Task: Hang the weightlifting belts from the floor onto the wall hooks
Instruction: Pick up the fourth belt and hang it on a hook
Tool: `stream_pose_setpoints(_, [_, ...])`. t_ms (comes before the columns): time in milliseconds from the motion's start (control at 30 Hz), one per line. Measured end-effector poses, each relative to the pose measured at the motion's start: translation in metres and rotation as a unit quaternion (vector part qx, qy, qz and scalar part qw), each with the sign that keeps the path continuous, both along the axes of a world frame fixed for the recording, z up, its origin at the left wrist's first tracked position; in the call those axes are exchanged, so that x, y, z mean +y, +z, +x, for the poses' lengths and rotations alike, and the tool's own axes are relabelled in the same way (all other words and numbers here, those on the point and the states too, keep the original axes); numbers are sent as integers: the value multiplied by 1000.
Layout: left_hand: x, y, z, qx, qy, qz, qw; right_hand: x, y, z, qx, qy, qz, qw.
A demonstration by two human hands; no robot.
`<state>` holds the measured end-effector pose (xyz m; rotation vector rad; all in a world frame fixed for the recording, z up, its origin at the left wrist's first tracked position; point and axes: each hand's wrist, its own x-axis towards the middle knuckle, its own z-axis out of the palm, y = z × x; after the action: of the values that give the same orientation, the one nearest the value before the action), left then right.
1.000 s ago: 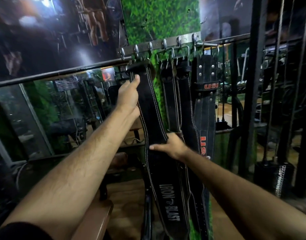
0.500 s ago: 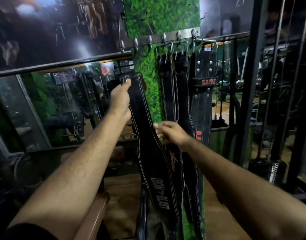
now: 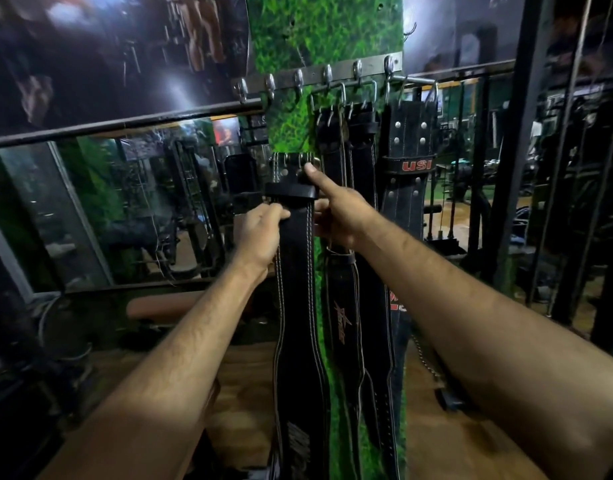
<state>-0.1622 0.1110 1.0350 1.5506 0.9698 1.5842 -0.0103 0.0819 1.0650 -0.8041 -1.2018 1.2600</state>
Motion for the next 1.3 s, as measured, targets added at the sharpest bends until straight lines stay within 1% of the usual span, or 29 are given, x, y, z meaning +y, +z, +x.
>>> stream_pose_setpoints(100, [-1,-4,1,25,-1,-3,1000,2,3,1,-127,-109,30,985])
stream_pose_setpoints(133, [2,-5,-1,36,-1,-6,999,5,3,0,-156,-137,44,977])
stream_pose_setpoints(167, [5,-5,-2,49,-5,-7,999,8,2,-1,-164,-153,57,973])
stream_pose_setpoints(233, [13,-4,-3,75,-11,-7,997,14,3,-1,-144,-151,81,975])
stream_pose_setpoints(300, [20,-2,-4,103,-20,0,994,20,6,-2,-109,-121,98,982])
stream_pose_setpoints(367, [25,4,-6,108,-12,10,994,26,8,-7,-89,-109,115,983])
stream_pose_setpoints(467, [32,18,-10,23,22,46,998,42,11,-17,-87,-136,146,976])
stream_pose_setpoints(500, [35,23,-11,9,17,56,998,48,12,-19,-83,-150,155,973])
stream_pose_setpoints(567, [45,33,-11,-32,-61,49,996,56,18,-20,-73,-158,169,970])
stream_pose_setpoints(633, [56,47,-11,-78,-159,19,984,61,24,-20,-70,-146,172,972])
stream_pose_setpoints(667, [64,55,-9,-91,-177,15,980,62,26,-21,-78,-146,178,970])
stream_pose_setpoints(700, [70,63,-4,-98,-169,9,981,65,28,-21,-88,-154,189,966])
stream_pose_setpoints(733, [78,69,0,-95,-139,5,986,70,29,-21,-98,-174,200,959])
stream_pose_setpoints(800, [96,80,10,-54,-81,29,995,85,34,-17,-119,-243,223,936])
stream_pose_setpoints(867, [109,91,17,-29,-77,39,996,101,42,-11,-122,-307,237,914])
stream_pose_setpoints(900, [115,99,19,-22,-84,27,996,106,47,-9,-116,-329,237,907])
stream_pose_setpoints(1000, [136,129,22,-6,-105,-17,994,126,61,-2,-86,-371,197,903])
stream_pose_setpoints(1067, [152,145,27,-1,-93,-18,996,140,72,-1,-71,-394,166,901])
stream_pose_setpoints(1133, [165,152,36,-6,-75,-1,997,148,87,0,-103,-437,144,882])
stream_pose_setpoints(1233, [171,158,46,-58,-77,6,995,148,111,2,-210,-499,132,831])
stream_pose_setpoints(1300, [176,163,49,-91,-73,2,993,150,125,2,-232,-499,124,826])
